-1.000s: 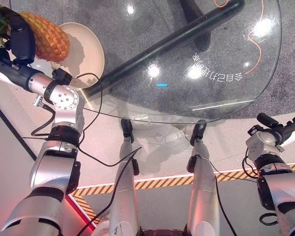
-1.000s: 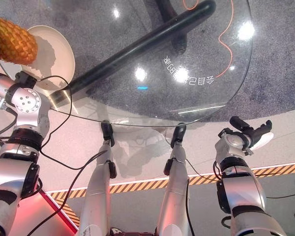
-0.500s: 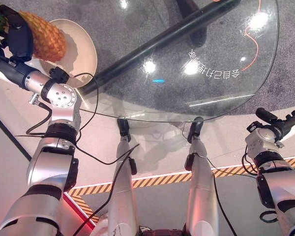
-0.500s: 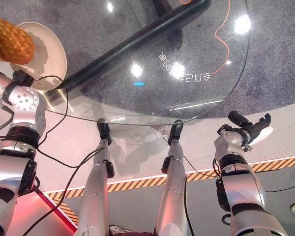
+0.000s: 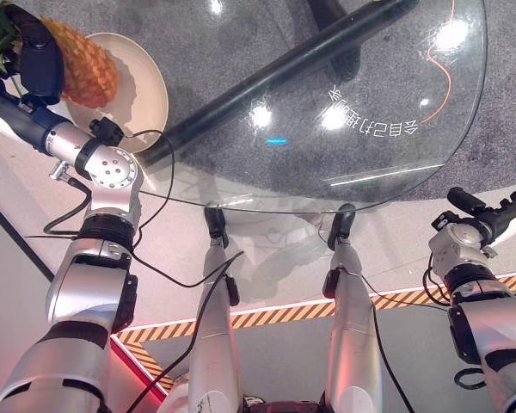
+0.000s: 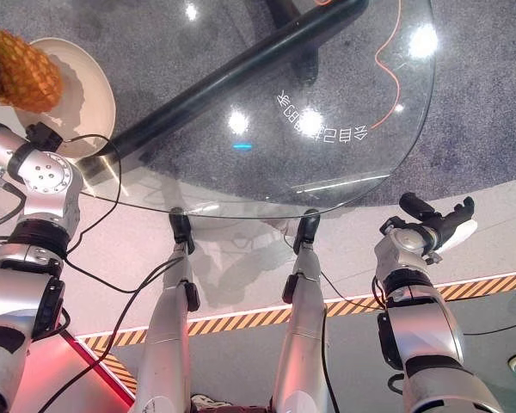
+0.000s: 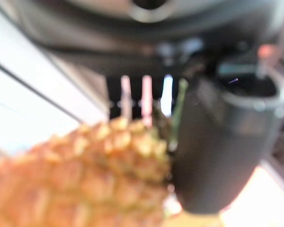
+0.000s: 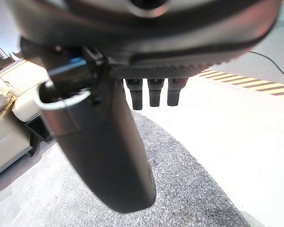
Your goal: Pick up the fruit to the plate
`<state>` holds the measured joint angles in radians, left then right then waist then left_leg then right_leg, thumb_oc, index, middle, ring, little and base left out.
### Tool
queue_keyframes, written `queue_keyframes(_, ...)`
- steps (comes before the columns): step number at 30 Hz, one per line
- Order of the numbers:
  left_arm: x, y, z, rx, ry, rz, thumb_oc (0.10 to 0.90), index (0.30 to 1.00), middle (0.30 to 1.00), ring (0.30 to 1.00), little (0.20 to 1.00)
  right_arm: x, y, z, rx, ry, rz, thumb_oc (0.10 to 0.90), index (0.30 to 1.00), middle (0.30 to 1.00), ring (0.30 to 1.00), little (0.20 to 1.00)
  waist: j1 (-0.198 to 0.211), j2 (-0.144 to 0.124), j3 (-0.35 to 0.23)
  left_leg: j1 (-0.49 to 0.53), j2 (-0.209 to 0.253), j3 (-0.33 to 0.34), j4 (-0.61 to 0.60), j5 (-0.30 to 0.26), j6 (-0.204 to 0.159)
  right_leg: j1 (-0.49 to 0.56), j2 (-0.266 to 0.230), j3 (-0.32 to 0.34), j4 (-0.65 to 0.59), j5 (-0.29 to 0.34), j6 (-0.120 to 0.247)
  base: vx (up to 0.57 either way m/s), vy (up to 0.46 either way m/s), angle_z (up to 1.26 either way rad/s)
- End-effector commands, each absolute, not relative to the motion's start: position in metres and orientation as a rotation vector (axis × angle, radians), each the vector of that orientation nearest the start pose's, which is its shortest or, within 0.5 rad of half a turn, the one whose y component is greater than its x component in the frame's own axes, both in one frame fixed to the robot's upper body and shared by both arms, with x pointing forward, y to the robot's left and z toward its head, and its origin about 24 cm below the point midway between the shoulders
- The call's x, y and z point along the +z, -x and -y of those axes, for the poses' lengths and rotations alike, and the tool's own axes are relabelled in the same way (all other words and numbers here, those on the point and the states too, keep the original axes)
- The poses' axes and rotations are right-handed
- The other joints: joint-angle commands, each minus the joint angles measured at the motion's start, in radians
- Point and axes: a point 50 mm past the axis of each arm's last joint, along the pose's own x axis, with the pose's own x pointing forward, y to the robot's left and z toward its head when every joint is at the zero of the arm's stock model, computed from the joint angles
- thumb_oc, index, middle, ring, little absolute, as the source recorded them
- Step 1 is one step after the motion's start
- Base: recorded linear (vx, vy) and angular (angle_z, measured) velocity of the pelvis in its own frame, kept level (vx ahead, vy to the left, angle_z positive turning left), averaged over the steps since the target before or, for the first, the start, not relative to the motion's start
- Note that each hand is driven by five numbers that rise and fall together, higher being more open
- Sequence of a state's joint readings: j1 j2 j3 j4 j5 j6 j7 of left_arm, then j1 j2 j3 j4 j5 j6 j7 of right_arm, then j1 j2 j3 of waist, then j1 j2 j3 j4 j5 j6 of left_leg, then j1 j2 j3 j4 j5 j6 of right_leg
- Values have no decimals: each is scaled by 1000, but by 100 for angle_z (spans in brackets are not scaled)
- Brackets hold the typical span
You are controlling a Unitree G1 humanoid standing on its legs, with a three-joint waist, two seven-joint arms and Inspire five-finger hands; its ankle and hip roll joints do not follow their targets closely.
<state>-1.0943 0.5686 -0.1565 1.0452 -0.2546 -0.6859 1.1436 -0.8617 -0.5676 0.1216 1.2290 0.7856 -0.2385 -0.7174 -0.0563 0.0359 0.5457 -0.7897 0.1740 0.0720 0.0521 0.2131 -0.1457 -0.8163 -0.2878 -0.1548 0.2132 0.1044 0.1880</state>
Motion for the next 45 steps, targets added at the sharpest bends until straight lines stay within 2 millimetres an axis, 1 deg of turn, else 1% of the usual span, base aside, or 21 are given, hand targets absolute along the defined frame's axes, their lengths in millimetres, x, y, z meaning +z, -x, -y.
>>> queue_keyframes(1,326,-327,-296,1207,176,1202,100,300,300,300,200,121,-329,362,-1204,-114,22,800,900,900,900,900,29,-48,-26,-22,21,-19,105,-103,-16,-3,16,-20,-5,-11,1,0,0,0)
queue_keyframes(7,327,-326,-294,1210,185,1216,100,300,300,300,200,126,-331,361,-1205,-116,39,800,900,900,900,900,31,-55,-26,-34,23,-26,110,-105,-16,-10,20,-19,-6,-11,0,-5,1,0)
queue_keyframes(10,330,-326,-293,1212,183,1222,100,300,300,300,200,127,-333,359,-1204,-121,42,800,900,900,900,900,32,-63,-26,-40,24,-29,110,-105,-15,-11,23,-19,-12,-9,1,0,0,0)
queue_keyframes(16,333,-327,-293,1216,171,1221,100,300,300,300,200,126,-334,358,-1193,-124,39,800,900,900,900,900,31,-74,-26,-46,26,-35,113,-104,-16,-13,27,-22,-10,-7,3,0,0,0)
queue_keyframes(26,333,-329,-296,1203,157,1196,100,300,300,300,200,130,-337,354,-1187,-131,58,800,900,900,900,900,30,-78,-26,-53,22,-44,108,-104,-14,-17,33,-11,-26,-1,4,0,0,0)
queue_keyframes(28,332,-329,-296,1199,156,1190,155,347,347,347,255,130,-338,353,-1187,-131,59,800,900,900,900,900,30,-77,-26,-54,21,-45,108,-105,-13,-18,33,-9,-27,-1,4,0,0,0)
queue_keyframes(30,331,-330,-297,1198,151,1185,152,345,345,345,252,129,-337,354,-1186,-131,56,800,900,900,900,900,29,-78,-26,-51,20,-44,105,-104,-13,-15,34,-8,-30,1,4,0,0,0)
queue_keyframes(31,331,-330,-297,1197,151,1184,163,354,354,354,263,129,-337,354,-1187,-130,56,800,900,900,900,900,29,-78,-26,-50,20,-43,104,-104,-13,-14,34,-8,-31,1,4,0,0,0)
queue_keyframes(33,329,-330,-299,1194,149,1178,347,512,512,512,447,128,-336,355,-1190,-129,55,800,900,900,900,900,29,-77,-26,-49,18,-44,104,-105,-12,-13,34,-6,-33,1,5,0,0,0)
queue_keyframes(36,328,-330,-299,1190,148,1172,421,575,575,575,521,128,-336,355,-1190,-128,56,800,900,900,900,900,29,-77,-26,-50,17,-45,105,-106,-11,-14,34,-5,-33,1,4,0,0,0)
queue_keyframes(37,328,-330,-299,1189,148,1172,432,585,585,585,532,127,-336,355,-1190,-128,57,800,900,900,900,900,29,-76,-26,-50,17,-45,105,-106,-11,-14,34,-5,-33,2,5,0,0,0)
queue_keyframes(38,327,-330,-299,1186,146,1171,504,646,646,646,604,127,-335,356,-1192,-130,58,800,900,900,900,900,30,-75,-26,-50,17,-44,106,-106,-12,-14,33,-6,-31,1,6,0,0,0)
queue_keyframes(39,326,-331,-299,1183,145,1168,600,728,728,728,700,126,-335,356,-1192,-130,57,800,900,900,900,900,30,-75,-26,-50,18,-42,106,-105,-12,-13,32,-9,-29,0,6,0,0,0)
queue_keyframes(40,325,-331,-299,1182,146,1166,655,775,775,775,755,126,-334,356,-1192,-129,57,800,900,900,900,900,31,-75,-26,-49,19,-42,108,-105,-13,-12,31,-11,-27,0,6,0,0,0)
queue_keyframes(41,325,-331,-298,1180,149,1163,671,789,789,789,771,126,-334,356,-1193,-130,59,800,900,900,900,900,31,-74,-26,-49,19,-40,109,-104,-13,-11,30,-13,-27,0,7,0,0,0)
queue_keyframes(44,324,-331,-298,1179,153,1163,687,804,804,804,787,128,-335,357,-1192,-130,63,800,900,900,900,900,31,-73,-26,-49,18,-40,108,-104,-14,-10,29,-12,-29,-1,6,0,0,0)
queue_keyframes(45,324,-332,-297,1178,153,1163,712,825,825,825,812,129,-335,357,-1192,-129,64,800,900,900,900,900,30,-72,-26,-48,17,-41,107,-105,-14,-10,29,-10,-30,-1,6,0,0,0)
